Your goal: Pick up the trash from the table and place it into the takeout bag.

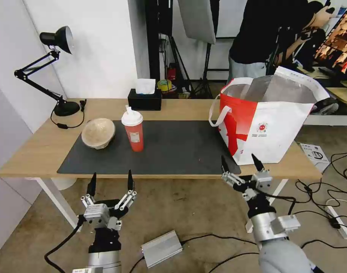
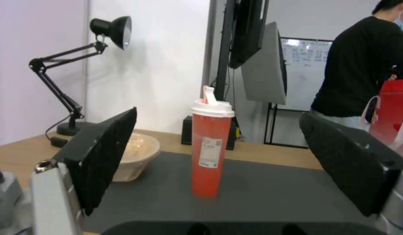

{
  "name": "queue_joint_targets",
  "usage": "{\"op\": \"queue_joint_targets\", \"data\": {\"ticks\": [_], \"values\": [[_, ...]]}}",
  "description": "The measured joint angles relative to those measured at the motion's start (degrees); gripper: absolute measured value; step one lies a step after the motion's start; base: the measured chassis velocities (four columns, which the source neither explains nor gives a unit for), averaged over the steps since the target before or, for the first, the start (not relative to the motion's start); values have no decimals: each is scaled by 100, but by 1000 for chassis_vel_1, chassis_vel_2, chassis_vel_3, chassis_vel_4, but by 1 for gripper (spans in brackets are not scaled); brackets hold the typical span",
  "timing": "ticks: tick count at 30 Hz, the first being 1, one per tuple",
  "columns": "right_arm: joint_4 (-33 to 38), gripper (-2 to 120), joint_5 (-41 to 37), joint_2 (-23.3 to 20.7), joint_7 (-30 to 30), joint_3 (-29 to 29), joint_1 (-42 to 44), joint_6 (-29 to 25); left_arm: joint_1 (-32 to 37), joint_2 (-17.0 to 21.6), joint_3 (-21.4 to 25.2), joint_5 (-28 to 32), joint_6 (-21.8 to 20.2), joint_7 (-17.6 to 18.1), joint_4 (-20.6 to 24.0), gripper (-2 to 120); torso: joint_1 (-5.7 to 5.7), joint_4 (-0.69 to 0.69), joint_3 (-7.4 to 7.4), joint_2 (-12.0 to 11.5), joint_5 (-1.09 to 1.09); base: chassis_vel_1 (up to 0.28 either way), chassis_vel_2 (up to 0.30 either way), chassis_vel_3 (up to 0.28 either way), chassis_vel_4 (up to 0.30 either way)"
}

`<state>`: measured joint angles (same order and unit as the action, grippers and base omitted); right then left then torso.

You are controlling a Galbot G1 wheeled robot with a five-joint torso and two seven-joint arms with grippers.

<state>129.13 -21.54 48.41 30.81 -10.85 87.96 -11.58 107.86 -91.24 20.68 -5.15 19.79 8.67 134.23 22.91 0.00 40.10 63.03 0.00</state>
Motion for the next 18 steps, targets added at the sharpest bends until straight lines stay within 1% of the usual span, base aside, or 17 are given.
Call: {"op": "queue_joint_targets", "data": {"ticks": [4,10,18], "values": [[33,100,-2,42,-12,36,246,-68,2,0,-11,2,8,0,-12,100,0,0,0,0,0,0,0,0,0],[1,100,206,164,18,82,521,-112,6,0,-19,2,11,-1,-19,100,0,-1,0,-1,0,0,0,0,0],[-34,100,353,218,164,144,616,-95,16,0,-24,-10,12,-13,-21,100,0,0,0,-1,0,0,0,0,0]]}}
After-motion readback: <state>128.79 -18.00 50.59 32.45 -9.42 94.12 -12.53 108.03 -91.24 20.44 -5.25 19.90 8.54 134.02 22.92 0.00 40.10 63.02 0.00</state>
